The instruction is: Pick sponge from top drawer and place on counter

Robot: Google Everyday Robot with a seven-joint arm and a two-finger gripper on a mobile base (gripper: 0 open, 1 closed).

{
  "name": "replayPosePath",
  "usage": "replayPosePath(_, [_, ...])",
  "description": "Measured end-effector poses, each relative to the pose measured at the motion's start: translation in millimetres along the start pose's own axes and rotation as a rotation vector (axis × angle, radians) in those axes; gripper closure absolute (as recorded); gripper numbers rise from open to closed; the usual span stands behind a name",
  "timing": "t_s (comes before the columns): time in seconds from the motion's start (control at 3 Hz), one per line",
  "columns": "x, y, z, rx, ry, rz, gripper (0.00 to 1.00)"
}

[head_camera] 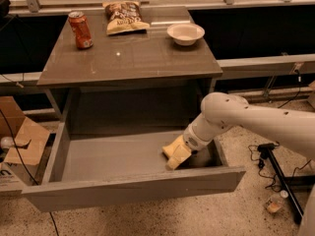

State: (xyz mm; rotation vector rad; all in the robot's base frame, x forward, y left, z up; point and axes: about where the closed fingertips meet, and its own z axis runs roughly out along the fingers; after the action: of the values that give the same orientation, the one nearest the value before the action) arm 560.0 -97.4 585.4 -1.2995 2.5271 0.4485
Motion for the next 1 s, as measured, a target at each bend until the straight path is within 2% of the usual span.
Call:
replayPosePath(0.33, [1.5, -0.4, -0.3, 0.005, 0.007, 0.007, 0.14])
replayPosePath(1.0, [-5.9, 4.7, -19.8, 0.08, 0.005, 0.036, 0.6])
